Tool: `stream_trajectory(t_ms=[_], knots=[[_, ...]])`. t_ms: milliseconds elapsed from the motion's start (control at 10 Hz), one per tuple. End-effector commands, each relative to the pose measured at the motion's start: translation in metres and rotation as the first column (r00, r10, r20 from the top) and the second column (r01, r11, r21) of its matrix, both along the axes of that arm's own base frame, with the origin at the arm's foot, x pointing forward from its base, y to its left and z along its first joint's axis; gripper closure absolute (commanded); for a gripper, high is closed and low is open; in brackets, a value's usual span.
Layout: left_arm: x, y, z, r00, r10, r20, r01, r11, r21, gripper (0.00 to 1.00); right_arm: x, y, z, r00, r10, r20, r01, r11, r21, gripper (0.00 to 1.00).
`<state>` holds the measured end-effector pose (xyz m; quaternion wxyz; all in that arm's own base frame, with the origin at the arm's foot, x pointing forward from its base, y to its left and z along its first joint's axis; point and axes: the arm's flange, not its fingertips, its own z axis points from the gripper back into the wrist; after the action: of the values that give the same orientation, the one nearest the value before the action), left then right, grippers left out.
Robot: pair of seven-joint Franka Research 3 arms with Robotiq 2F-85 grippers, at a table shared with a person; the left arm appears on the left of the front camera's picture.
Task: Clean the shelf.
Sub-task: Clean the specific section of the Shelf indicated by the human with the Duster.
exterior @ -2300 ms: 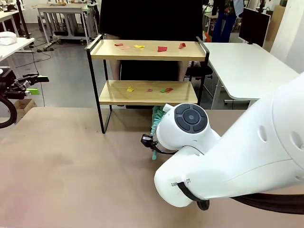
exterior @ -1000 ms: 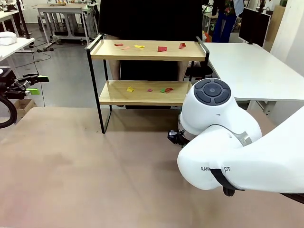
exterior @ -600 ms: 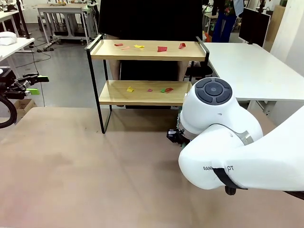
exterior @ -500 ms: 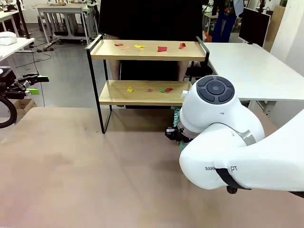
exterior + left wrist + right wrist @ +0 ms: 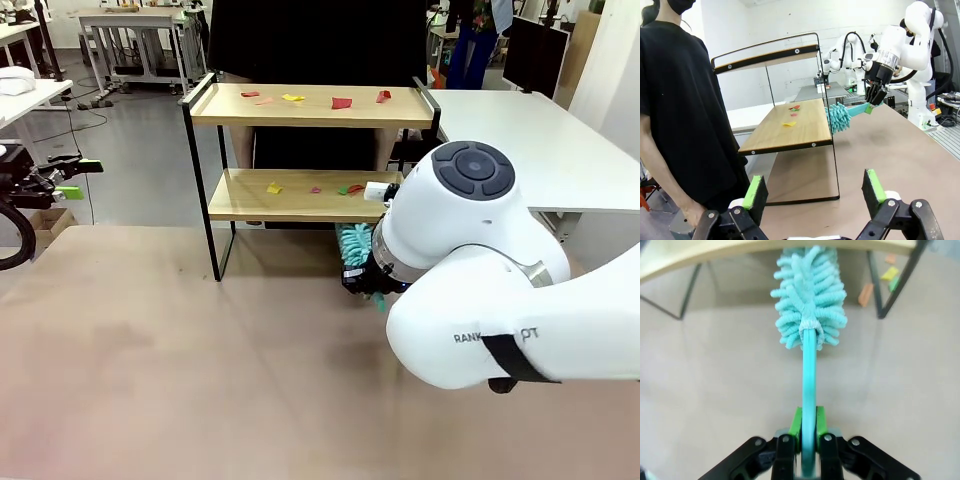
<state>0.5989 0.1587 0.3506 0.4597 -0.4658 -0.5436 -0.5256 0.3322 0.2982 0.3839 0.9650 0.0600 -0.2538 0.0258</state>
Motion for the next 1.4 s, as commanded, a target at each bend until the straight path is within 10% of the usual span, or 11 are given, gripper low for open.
stream_trajectory(t_ms=[0, 800, 1300], knots=[[-0.001, 0.0, 0.002, 1.0, -0.005, 0.012, 0.005, 1.0, 0.006, 0.0, -0.042, -0.049, 0.001, 0.984, 0.179, -0.023, -0.179, 0.984, 0.026, 0.87], [-0.001, 0.0, 0.002, 1.0, -0.005, 0.012, 0.005, 1.0, 0.006, 0.0, -0.083, -0.078, 0.029, 0.79, 0.612, -0.036, -0.607, 0.789, 0.096, 0.87], [-0.001, 0.0, 0.002, 1.0, -0.005, 0.012, 0.005, 1.0, 0.006, 0.0, -0.153, -0.106, 0.096, 0.781, 0.564, -0.268, -0.575, 0.817, 0.043, 0.87]])
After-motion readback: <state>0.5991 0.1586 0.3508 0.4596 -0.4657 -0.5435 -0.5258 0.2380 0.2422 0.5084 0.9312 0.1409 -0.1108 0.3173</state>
